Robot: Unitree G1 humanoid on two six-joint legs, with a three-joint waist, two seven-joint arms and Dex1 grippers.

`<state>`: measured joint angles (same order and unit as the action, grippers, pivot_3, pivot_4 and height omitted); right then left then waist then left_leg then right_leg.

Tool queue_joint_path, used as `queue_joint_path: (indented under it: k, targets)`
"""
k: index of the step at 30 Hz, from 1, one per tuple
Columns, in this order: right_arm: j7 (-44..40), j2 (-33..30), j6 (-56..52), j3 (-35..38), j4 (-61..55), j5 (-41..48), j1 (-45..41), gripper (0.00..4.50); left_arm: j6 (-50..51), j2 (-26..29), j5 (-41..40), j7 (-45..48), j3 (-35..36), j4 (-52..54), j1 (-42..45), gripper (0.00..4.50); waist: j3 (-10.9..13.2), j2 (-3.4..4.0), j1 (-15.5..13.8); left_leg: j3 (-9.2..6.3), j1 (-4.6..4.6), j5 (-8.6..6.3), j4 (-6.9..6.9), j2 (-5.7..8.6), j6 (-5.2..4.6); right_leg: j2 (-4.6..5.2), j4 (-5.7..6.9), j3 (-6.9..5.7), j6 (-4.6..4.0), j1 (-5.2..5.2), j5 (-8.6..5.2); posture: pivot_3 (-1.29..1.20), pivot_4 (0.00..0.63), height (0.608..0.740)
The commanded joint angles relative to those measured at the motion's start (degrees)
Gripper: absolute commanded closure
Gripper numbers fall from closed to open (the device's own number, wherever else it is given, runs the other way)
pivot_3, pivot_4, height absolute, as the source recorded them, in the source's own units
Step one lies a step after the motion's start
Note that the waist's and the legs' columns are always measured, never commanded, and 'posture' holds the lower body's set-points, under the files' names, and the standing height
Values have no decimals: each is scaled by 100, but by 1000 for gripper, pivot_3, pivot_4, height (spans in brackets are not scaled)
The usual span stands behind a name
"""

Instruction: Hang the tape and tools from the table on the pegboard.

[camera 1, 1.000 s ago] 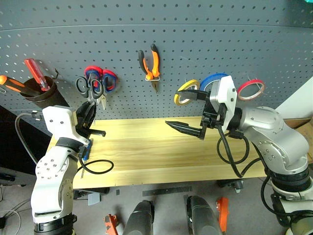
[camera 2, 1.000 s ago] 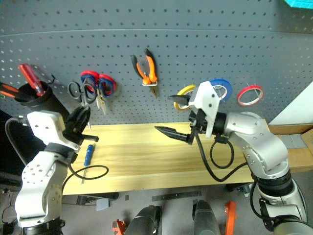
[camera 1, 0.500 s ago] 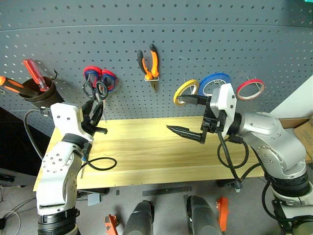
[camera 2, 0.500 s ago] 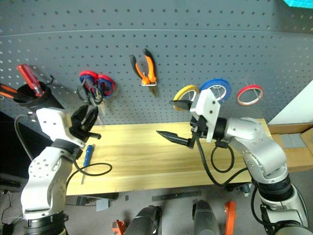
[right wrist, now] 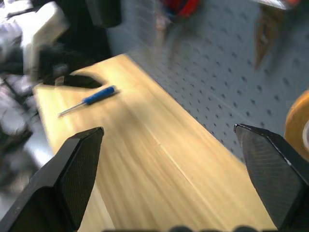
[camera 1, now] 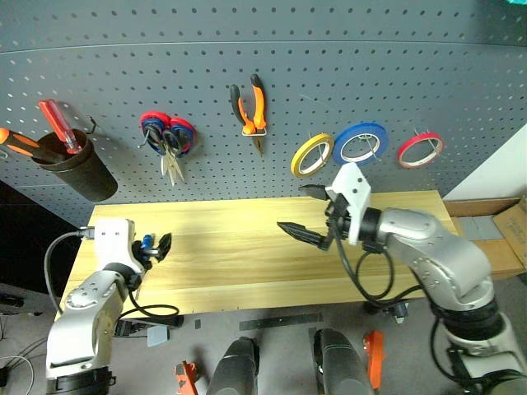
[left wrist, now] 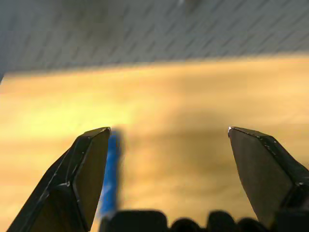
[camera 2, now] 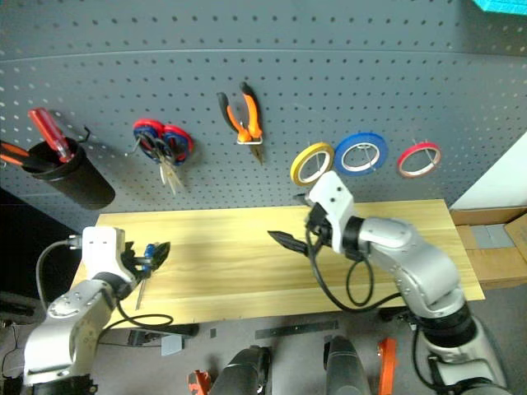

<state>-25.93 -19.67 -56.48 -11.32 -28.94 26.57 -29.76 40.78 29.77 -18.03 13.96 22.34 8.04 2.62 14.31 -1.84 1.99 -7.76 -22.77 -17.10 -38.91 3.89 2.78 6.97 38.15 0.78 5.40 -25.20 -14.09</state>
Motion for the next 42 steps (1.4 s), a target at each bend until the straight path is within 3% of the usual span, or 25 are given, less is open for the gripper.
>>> queue_joint_path:
  k: [1, 9, 19, 26, 32, 35, 42]
  targets:
    - [594, 519, -674, -90, -44, 32, -140, 0, 250, 341, -46, 84, 304, -408, 234, 330, 1, 1, 3, -1, 0, 0, -1, 0, 0, 0, -1, -1, 0, 0, 0, -36, 259, 740]
    - [1128, 1363, -873, -804, 364, -359, -361, 0, 515, 832, -19, 316, 404, -1337, 632, 330, 23, 8, 61, 1, 0, -1, 6, -1, -1, 2, -7, -1, 0, -5, 0, -35, 320, 740]
    - [1014, 1434, -864, -1162, 584, -567, -611, 0, 482, 876, 169, 723, -131, -2701, 1372, 330, 279, 14, 129, 4, 0, -14, 4, -27, -22, -18, 3, -6, -8, -10, 5, -37, 397, 740]
    - [890, 1528, -1031, -1296, 532, -494, -708, 0, 213, 836, 473, 718, -578, -3973, 2122, 330, 407, 12, 173, 14, -9, -18, 6, -33, -16, -21, -1, -7, -10, -21, 5, -65, 424, 740]
    - [882, 1436, -1048, -1385, 438, -589, -773, 0, 167, 767, 456, 683, -533, -4550, 2477, 330, 461, 20, 207, 18, -8, -22, 7, -34, -21, -20, 0, -6, -10, -25, 5, -79, 433, 740]
    - [868, 1336, -964, -1456, 410, -678, -863, 0, 190, 791, 444, 637, -462, -4681, 2489, 903, 476, 34, 250, 21, -6, -22, 6, -34, -22, -20, 3, -5, -10, -26, 5, -85, 433, 740]
    - [743, 1131, -692, -1617, 412, -941, -1191, 0, 448, 872, 364, 521, -126, -4297, 1842, 3421, 483, 44, 336, 29, -3, -22, 10, -40, -20, -19, 4, 0, -9, -33, 5, -92, 411, 740]
